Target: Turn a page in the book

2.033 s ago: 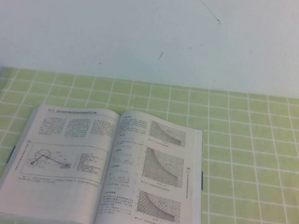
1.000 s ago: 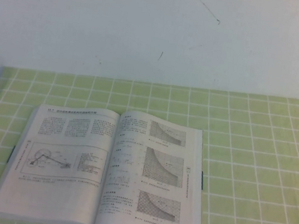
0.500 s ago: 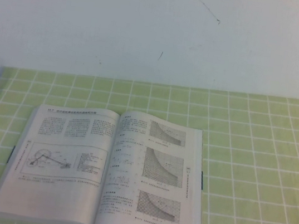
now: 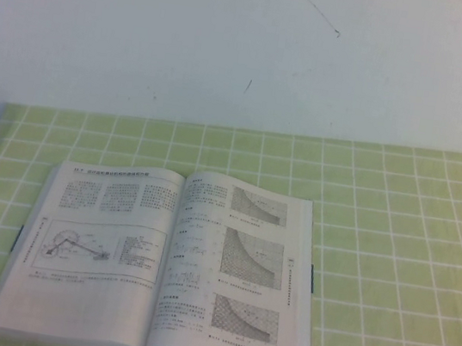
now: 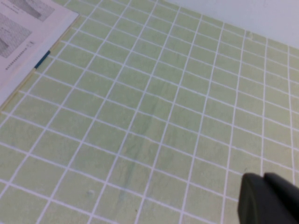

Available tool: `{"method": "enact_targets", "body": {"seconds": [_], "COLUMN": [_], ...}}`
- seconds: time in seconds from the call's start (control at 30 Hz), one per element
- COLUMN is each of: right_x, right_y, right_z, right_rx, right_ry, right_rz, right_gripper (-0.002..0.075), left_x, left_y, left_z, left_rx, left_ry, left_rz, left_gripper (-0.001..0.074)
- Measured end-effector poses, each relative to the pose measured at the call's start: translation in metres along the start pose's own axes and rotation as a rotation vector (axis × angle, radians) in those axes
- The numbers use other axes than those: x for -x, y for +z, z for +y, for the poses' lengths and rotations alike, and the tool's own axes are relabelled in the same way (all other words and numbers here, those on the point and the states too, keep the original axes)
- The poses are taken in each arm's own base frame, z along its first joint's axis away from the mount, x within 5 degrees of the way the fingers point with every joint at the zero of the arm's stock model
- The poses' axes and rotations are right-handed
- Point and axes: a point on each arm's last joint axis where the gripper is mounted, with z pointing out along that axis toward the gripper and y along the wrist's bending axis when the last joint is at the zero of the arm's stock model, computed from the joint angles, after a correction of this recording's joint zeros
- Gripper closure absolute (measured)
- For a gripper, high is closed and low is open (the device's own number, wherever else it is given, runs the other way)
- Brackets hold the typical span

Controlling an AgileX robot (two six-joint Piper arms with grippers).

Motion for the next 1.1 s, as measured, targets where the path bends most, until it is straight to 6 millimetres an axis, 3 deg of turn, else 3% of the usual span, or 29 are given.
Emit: {"method": "enact_targets", "body": {"seconds": [0.17, 1.1], "right_x": [0.0, 0.0], "right_y": [0.0, 0.0], "right_z": [0.0, 0.0], "right_rx": [0.0, 0.0], "right_ry": [0.0, 0.0], "right_rz": [0.0, 0.0], "right_gripper": [0.0727, 0.0727], "left_x": [-0.012, -0.013], "left_y": [-0.001, -0.001], "left_z": [0.0, 0.002], "left_rx": [0.002, 0.029], "left_ry": [0.011, -0.057], "left_rz": [0.138, 0.154], "left_gripper": [0.0738, 0.0738]}}
